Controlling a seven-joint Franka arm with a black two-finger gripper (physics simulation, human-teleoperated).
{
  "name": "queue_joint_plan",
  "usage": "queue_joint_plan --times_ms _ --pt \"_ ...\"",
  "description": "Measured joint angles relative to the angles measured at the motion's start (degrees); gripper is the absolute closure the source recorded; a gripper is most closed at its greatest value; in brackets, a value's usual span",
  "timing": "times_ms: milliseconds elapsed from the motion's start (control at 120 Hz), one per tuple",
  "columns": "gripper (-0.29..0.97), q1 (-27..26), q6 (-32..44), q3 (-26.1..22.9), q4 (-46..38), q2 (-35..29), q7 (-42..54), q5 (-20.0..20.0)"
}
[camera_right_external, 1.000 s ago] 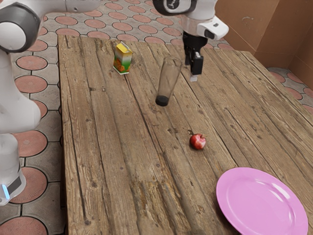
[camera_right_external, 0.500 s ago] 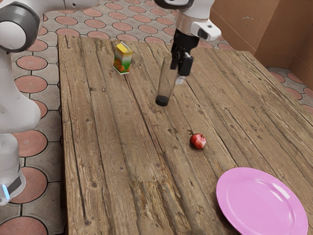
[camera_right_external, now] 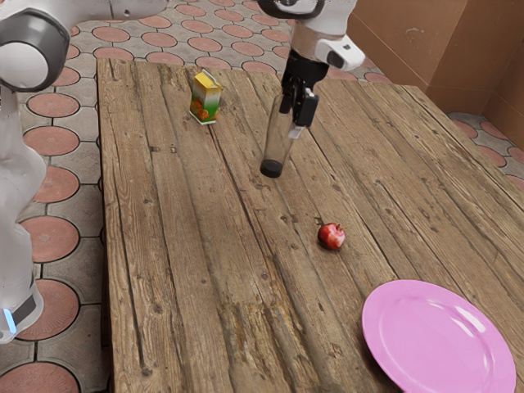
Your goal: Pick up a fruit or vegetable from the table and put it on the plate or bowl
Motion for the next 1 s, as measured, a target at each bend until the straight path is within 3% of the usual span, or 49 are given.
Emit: queue_joint_plan --times_ms 67,175,350,558,1000 --pt "0.02 8.7 0.26 -8.57 0.76 3.17 0.64 -0.1" --pt "0.02 11.21 3.49 -11.9 1.54 8.08 1.82 -0.49" --pt "0.02 7.11 10.22 -12.53 1.02 13.13 3.44 -3.1" --pt "0.03 6.15 13.77 -13.35 0.34 18.47 4.89 -6.47" --pt "0.03 6.95 16.22 -11.11 1.08 22.73 6.82 -6.95"
